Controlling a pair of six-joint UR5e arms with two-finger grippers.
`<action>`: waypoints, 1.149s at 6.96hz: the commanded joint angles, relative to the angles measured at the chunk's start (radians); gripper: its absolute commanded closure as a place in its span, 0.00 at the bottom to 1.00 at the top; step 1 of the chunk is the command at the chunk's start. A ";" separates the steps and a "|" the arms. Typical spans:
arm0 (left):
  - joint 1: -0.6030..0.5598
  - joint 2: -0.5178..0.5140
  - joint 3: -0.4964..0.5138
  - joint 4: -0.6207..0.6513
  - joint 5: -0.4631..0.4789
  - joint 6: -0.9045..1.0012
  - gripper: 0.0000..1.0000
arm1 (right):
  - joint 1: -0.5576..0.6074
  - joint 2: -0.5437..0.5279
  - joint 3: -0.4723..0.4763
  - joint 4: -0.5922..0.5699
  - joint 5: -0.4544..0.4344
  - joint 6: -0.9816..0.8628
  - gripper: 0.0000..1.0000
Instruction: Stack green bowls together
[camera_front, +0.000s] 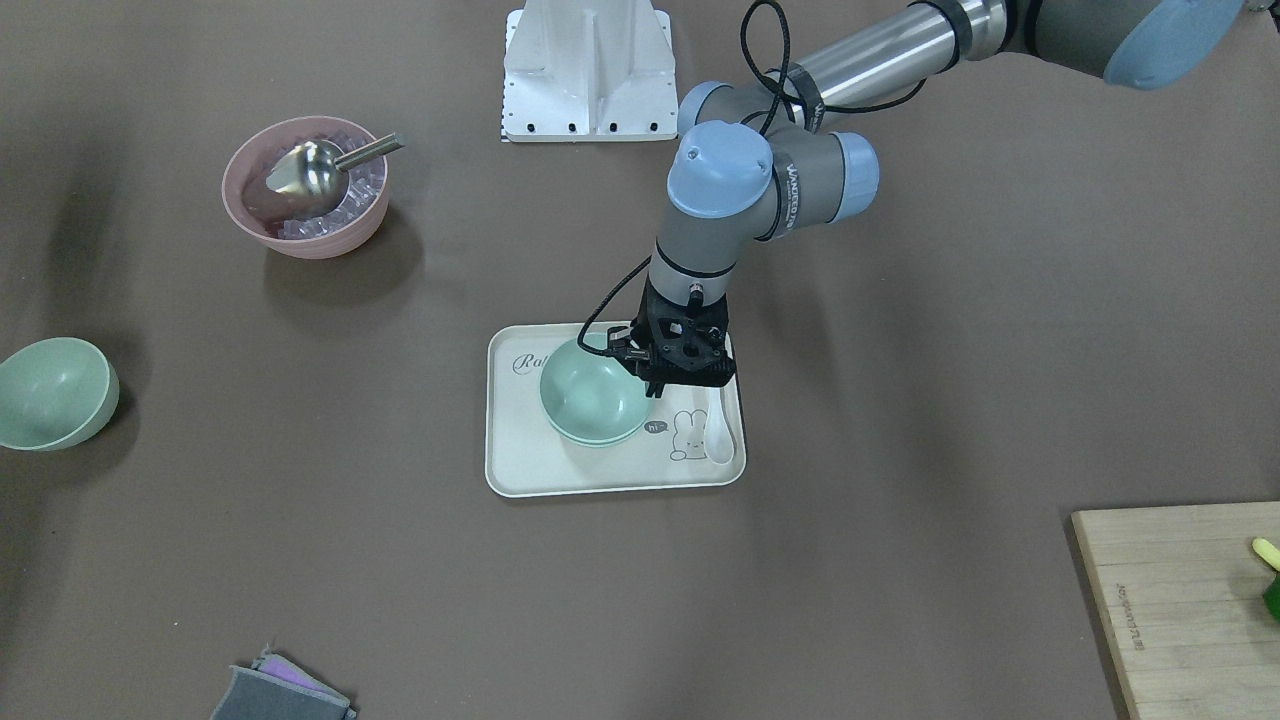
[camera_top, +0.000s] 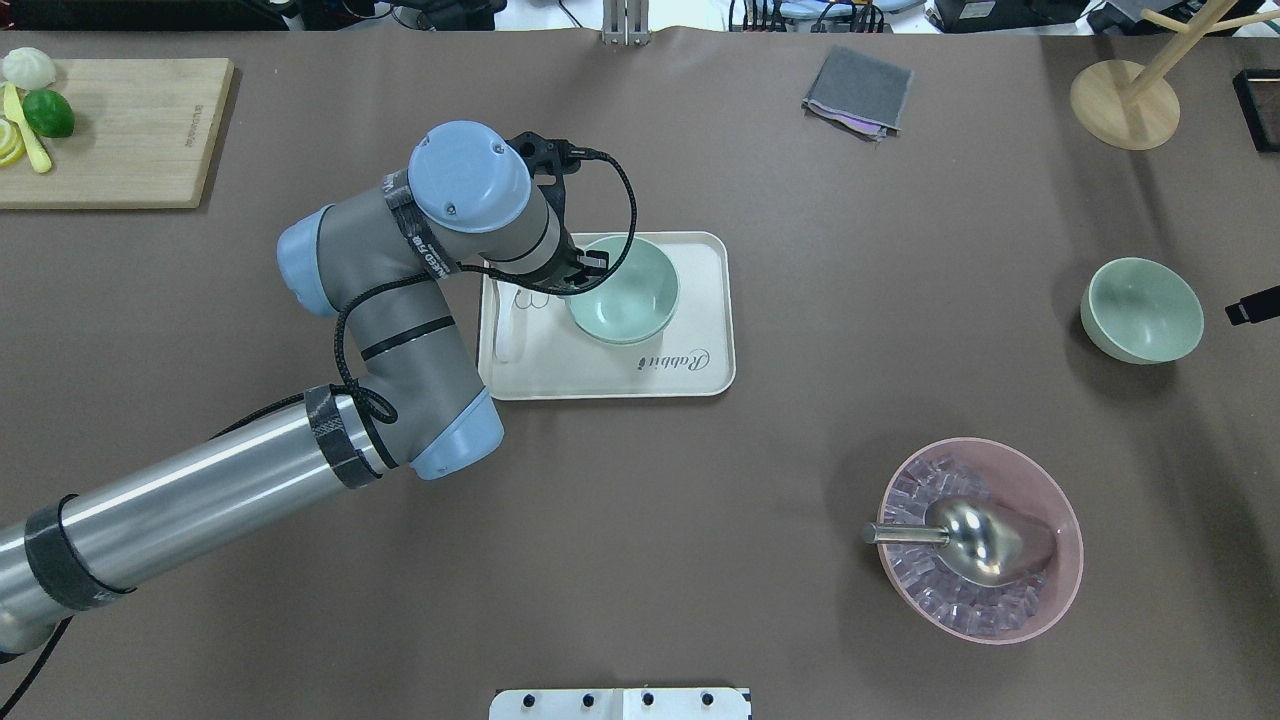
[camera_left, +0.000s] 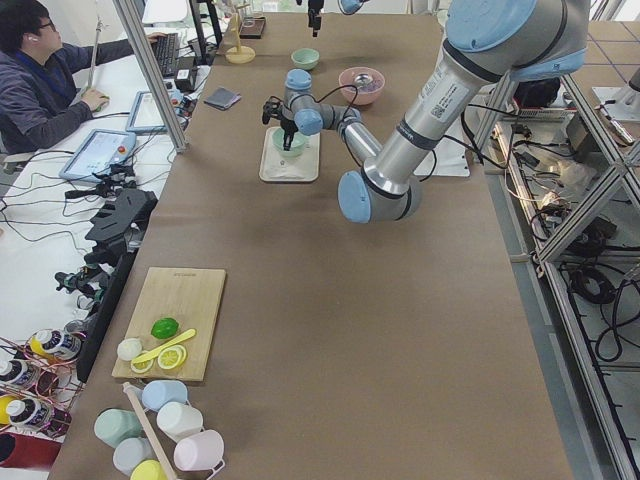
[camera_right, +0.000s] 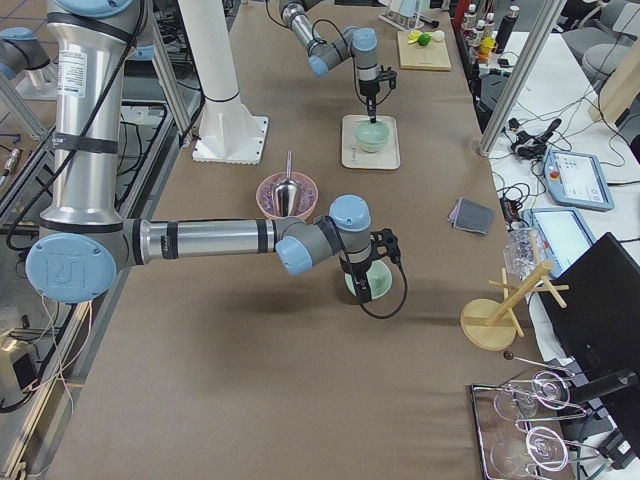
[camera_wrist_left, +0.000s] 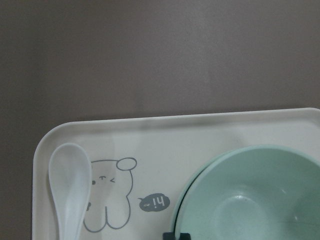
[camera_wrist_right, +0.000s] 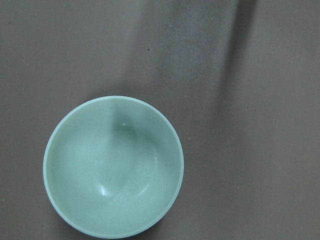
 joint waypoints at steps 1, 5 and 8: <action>0.001 0.007 -0.001 -0.022 -0.001 0.006 0.44 | 0.000 0.000 0.000 0.000 0.000 -0.002 0.00; -0.086 0.090 -0.099 -0.047 -0.129 0.012 0.02 | 0.000 0.000 -0.003 0.000 0.000 -0.003 0.00; -0.313 0.444 -0.436 0.106 -0.262 0.439 0.02 | 0.002 -0.002 -0.026 0.001 0.000 -0.005 0.00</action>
